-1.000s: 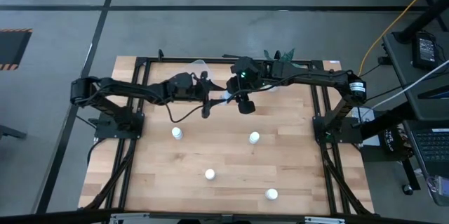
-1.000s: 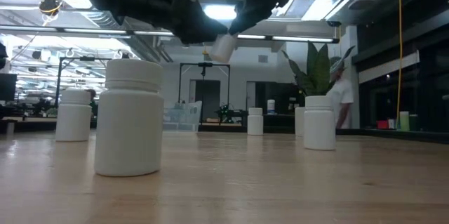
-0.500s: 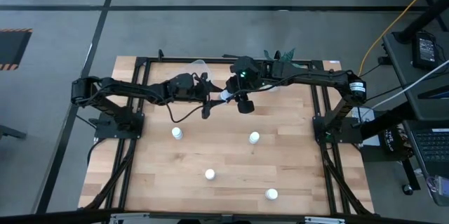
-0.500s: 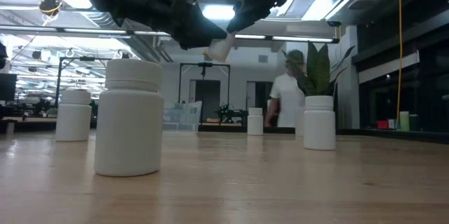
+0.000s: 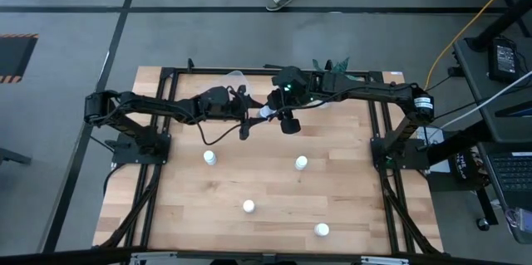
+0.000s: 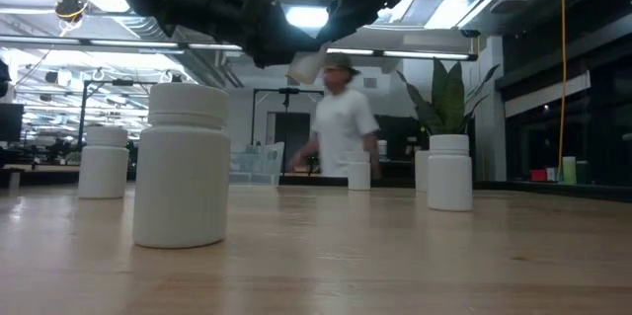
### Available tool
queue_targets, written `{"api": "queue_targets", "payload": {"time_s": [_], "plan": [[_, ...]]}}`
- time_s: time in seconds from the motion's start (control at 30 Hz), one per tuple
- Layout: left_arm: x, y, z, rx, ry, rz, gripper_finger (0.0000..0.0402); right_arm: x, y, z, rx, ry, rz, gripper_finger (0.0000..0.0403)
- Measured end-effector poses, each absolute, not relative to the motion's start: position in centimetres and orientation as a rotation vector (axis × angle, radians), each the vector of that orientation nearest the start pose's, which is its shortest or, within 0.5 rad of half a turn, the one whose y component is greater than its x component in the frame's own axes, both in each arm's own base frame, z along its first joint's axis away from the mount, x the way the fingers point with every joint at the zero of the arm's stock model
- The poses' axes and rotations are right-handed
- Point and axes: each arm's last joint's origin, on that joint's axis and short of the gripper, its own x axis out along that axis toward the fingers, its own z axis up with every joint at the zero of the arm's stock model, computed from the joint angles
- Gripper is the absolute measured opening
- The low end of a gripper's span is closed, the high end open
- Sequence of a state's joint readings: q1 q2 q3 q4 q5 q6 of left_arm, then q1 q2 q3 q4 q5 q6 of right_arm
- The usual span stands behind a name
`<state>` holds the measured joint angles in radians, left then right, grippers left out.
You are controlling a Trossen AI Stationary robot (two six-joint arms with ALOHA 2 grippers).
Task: Pick and place pill bottles into a basket
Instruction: Put the white pill bottle into the transparent container
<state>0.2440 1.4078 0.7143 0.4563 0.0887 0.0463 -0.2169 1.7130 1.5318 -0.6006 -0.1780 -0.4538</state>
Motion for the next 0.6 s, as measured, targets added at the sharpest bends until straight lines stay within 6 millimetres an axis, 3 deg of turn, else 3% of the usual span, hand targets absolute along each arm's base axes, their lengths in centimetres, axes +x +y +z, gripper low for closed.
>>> {"api": "queue_targets", "payload": {"time_s": [0.47, 0.6], "plan": [[28.93, 6.94, 22.99, 0.009, 0.248, 0.150, 0.0209, 37.07, -7.64, 31.28, -0.281, 0.744, 0.134, 0.0149], [28.93, 6.95, 22.99, 0.028, 0.250, 0.148, 0.0193, 37.07, -7.64, 31.28, -0.282, 0.744, 0.133, 0.0149]]}}
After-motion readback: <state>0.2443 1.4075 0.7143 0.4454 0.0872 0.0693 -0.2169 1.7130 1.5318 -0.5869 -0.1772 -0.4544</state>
